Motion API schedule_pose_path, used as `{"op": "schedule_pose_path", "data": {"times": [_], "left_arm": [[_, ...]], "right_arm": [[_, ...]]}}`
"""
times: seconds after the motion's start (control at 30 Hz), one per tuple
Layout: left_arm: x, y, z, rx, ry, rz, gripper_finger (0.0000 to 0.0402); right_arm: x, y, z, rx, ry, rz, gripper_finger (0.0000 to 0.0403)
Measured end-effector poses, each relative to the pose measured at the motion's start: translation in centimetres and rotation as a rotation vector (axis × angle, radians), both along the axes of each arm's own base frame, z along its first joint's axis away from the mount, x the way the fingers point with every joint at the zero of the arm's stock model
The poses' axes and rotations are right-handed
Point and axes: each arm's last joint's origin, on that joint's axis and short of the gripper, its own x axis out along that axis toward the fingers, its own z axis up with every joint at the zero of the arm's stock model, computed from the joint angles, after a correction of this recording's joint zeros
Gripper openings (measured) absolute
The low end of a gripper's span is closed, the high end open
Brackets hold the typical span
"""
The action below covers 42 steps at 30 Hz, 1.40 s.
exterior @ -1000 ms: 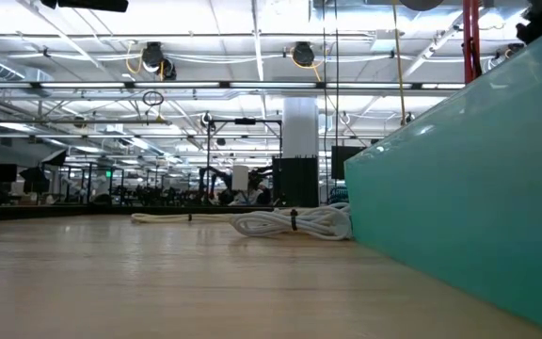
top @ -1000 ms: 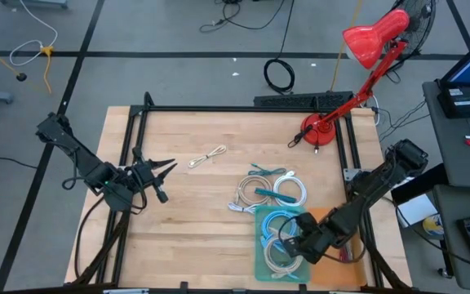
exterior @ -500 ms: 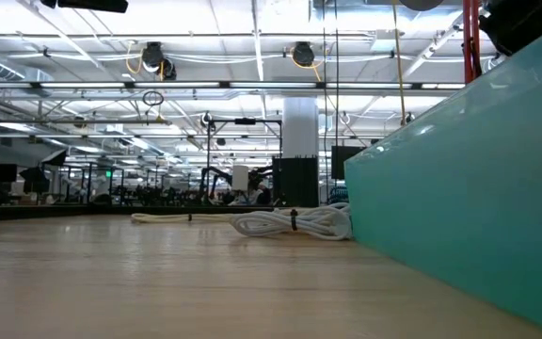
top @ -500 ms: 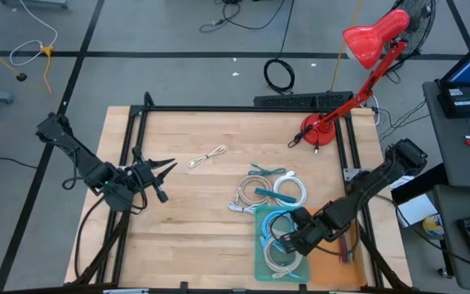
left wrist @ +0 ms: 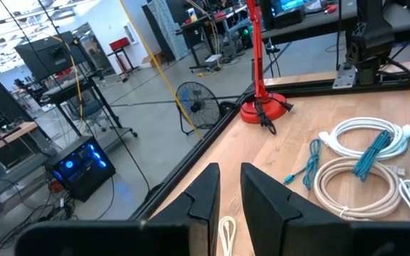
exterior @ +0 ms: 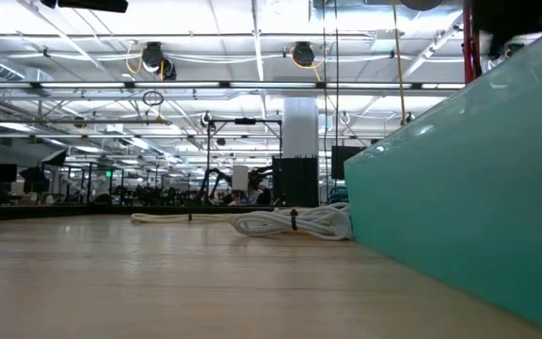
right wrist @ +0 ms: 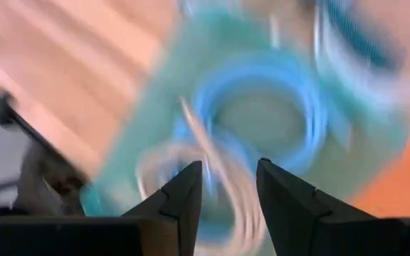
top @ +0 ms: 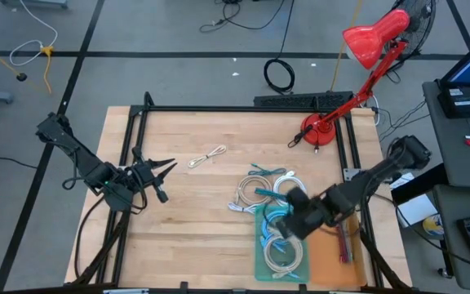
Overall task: Pick & Place USB Port
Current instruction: Put the blue charger cable into the orange bin
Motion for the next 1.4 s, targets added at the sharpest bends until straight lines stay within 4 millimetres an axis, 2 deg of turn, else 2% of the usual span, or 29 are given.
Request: {"op": "schedule_pose_path", "data": {"times": [0.17, 0.3, 0.47, 0.57, 0.7, 0.8, 0.97, 1.1, 1.23, 1.4], "left_arm": [[0.1, 0.2, 0.0, -0.001, -0.001, 0.013, 0.0062], [0.2, 0.4, 0.0, -0.004, 0.002, 0.021, 0.0062], [0.4, 0.7, -0.1, -0.003, 0.008, 0.036, 0.0062], [0.5, 0.8, -0.1, -0.021, 0.019, 0.015, 0.0062], [0.8, 1.0, -0.2, -0.044, 0.034, -0.01, 0.0062], [0.9, 1.3, -0.2, -0.047, 0.036, 0.003, 0.0062], [1.1, 1.6, -0.3, -0.056, 0.05, 0.001, 0.0062], [1.3, 1.8, -0.4, -0.063, 0.063, -0.001, 0.0062], [1.5, 2.2, -0.6, -0.045, 0.087, 0.028, 0.0062], [1.8, 3.6, -0.9, -0.034, 0.113, 0.117, 0.0062]], "right_arm": [[-0.1, -3.0, 4.0, -0.391, -0.316, 0.04, 0.0112], [-0.8, -4.1, 6.7, -0.709, -0.467, 0.033, 0.0094], [-0.5, -5.0, 9.0, -1.068, -0.482, 0.015, 0.0081], [0.3, -6.1, 9.7, -1.198, -0.425, 0.015, 0.008], [2.0, -9.4, 9.8, -1.239, -0.354, -0.033, 0.0083], [3.3, -12.6, 9.4, -1.167, -0.364, -0.006, 0.0084], [5.2, -18.0, 8.6, -1.122, -0.433, 0.049, 0.0084], [5.5, -21.8, 8.0, -1.115, -0.597, 0.092, 0.0084], [5.4, -24.0, 6.6, -1.069, -0.769, 0.125, 0.0084], [4.6, -25.7, 4.5, -1.048, -0.726, 0.128, 0.0084]]}}
